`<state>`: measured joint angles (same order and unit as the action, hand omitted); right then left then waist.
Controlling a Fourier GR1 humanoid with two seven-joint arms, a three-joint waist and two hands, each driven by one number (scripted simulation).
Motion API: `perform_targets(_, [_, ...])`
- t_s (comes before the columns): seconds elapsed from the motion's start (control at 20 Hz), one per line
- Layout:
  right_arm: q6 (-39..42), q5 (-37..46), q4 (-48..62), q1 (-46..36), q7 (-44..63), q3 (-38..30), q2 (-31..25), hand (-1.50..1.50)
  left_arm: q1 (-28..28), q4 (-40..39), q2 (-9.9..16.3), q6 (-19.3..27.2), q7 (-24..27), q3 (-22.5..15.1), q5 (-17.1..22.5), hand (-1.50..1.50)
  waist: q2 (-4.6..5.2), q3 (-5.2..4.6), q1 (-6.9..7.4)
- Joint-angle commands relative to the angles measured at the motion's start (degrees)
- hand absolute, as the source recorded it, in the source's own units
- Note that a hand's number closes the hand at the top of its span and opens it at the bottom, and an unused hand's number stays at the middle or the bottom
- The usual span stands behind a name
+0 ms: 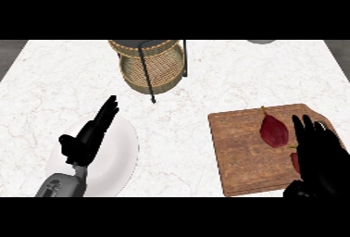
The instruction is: Pick the bell pepper from the cutting board and place it in the tiered basket
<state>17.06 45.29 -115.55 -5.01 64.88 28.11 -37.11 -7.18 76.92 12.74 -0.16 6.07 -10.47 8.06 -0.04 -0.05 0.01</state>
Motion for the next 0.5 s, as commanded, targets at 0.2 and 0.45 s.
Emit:
perform_targets(0.2, [1.32, 7.74, 2.83, 3.36, 7.29, -0.66, 6.53, -1.50, -2.16, -3.75, -3.03, 1.41, 1.37, 0.39, -1.94, 0.00, 0.02, 0.02, -0.36])
perform_targets(0.45, [0.71, 6.96, 6.85, 6.57, -0.26, -7.44, 6.28, -1.50, -0.21, -1.96, -2.35, -0.48, 1.45, 1.22, -1.73, 0.00, 0.03, 0.04, -0.16])
